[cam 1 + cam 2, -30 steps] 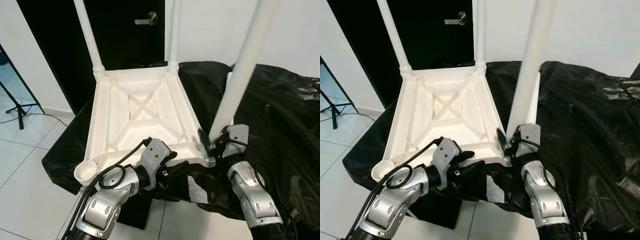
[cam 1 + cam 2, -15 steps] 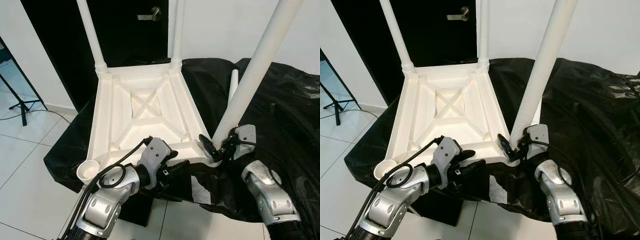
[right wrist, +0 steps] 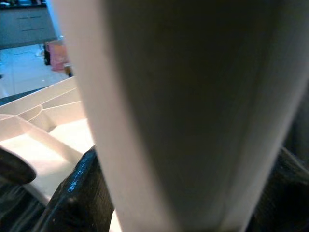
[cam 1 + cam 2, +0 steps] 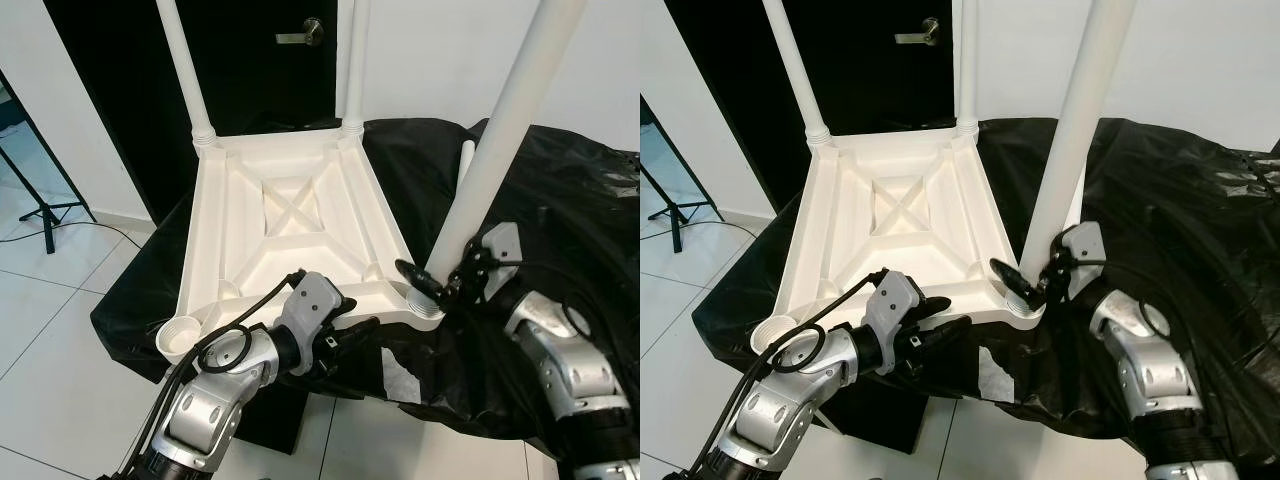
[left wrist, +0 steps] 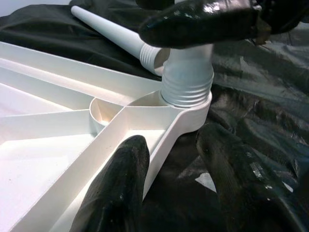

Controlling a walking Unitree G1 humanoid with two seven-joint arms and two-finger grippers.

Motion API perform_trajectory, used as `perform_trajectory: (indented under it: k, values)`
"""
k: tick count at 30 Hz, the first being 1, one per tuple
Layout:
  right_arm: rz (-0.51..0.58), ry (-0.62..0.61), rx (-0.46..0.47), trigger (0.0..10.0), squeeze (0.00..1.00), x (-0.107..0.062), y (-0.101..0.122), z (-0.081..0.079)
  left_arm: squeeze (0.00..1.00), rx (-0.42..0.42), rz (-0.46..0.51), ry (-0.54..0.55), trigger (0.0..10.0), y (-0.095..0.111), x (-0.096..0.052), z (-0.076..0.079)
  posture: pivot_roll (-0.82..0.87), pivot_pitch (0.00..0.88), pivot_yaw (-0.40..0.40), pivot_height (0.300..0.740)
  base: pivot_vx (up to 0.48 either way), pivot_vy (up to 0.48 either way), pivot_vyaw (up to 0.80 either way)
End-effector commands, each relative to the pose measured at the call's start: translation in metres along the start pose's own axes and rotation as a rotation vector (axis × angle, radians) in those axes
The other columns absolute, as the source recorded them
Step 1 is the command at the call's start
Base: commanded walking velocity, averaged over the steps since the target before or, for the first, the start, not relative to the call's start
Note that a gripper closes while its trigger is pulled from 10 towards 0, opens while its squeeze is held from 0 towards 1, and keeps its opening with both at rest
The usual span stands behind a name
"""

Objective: Building children table

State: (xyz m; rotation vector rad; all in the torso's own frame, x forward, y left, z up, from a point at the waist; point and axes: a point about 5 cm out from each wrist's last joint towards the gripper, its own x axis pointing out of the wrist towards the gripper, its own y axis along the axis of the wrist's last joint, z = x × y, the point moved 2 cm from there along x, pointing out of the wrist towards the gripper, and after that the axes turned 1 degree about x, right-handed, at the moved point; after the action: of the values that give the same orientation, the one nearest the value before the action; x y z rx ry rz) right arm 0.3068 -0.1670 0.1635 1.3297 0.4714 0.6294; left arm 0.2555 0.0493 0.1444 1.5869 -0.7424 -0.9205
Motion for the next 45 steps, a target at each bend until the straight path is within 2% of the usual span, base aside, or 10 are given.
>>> perform_trajectory:
  k: [1, 2, 4, 20, 21, 22, 23, 27, 34, 45]
  values:
    - [-0.018, 0.026, 0.014, 8.9, 0.00, -0.002, -0.004, 0.001, 0.00, 0.006, 0.012, 0.000, 10.0, 0.003, -0.002, -0.001, 0.03, 0.000, -0.007, 0.740, 0.000, 0.000, 0.00]
    - [-0.027, 0.038, 0.004, 7.0, 0.00, -0.003, -0.004, 0.002, 0.00, 0.006, 0.013, 0.001, 10.0, 0.004, -0.002, -0.002, 0.03, 0.000, -0.007, 0.740, 0.000, 0.000, 0.00]
    - [-0.046, 0.056, -0.006, 0.0, 0.00, -0.005, -0.006, 0.005, 0.00, 0.009, 0.016, 0.004, 10.0, 0.004, -0.002, -0.002, 0.03, 0.000, -0.009, 0.740, 0.000, 0.000, 0.00]
    - [-0.092, 0.052, 0.038, 0.0, 0.00, -0.011, -0.017, 0.009, 0.00, 0.020, 0.024, 0.008, 10.0, 0.009, -0.002, -0.004, 0.03, 0.000, -0.006, 0.740, 0.000, 0.000, 0.00]
    - [-0.095, 0.046, 0.045, 5.3, 0.00, -0.011, -0.018, 0.009, 0.00, 0.020, 0.025, 0.007, 10.0, 0.009, -0.001, -0.004, 0.03, 0.000, -0.006, 0.740, 0.000, 0.000, 0.00]
    - [-0.097, 0.041, 0.051, 5.3, 0.00, -0.011, -0.019, 0.009, 0.00, 0.019, 0.026, 0.006, 10.0, 0.010, -0.001, -0.004, 0.03, 0.000, -0.006, 0.740, 0.000, 0.000, 0.00]
    - [-0.095, 0.034, 0.060, 10.0, 0.00, -0.011, -0.019, 0.008, 0.00, 0.021, 0.026, 0.006, 10.0, 0.010, -0.002, -0.004, 0.03, 0.000, -0.009, 0.740, 0.000, 0.000, 0.00]
    - [-0.102, -0.050, 0.106, 10.0, 0.00, -0.009, -0.025, 0.002, 0.00, 0.022, 0.026, 0.006, 10.0, 0.009, -0.001, -0.003, 0.03, 0.000, -0.017, 0.740, 0.000, 0.000, 0.00]
    - [-0.125, -0.202, 0.094, 10.0, 0.00, -0.007, -0.033, -0.002, 0.00, 0.027, 0.028, 0.007, 10.0, 0.010, 0.000, -0.004, 0.03, 0.000, -0.025, 0.740, 0.000, 0.000, 0.00]
    - [-0.126, -0.599, 0.141, 10.0, 0.00, -0.004, -0.039, -0.025, 0.00, 0.038, 0.029, 0.009, 10.0, 0.009, 0.000, -0.007, 0.03, 0.000, -0.025, 0.740, 0.000, 0.000, 0.00]
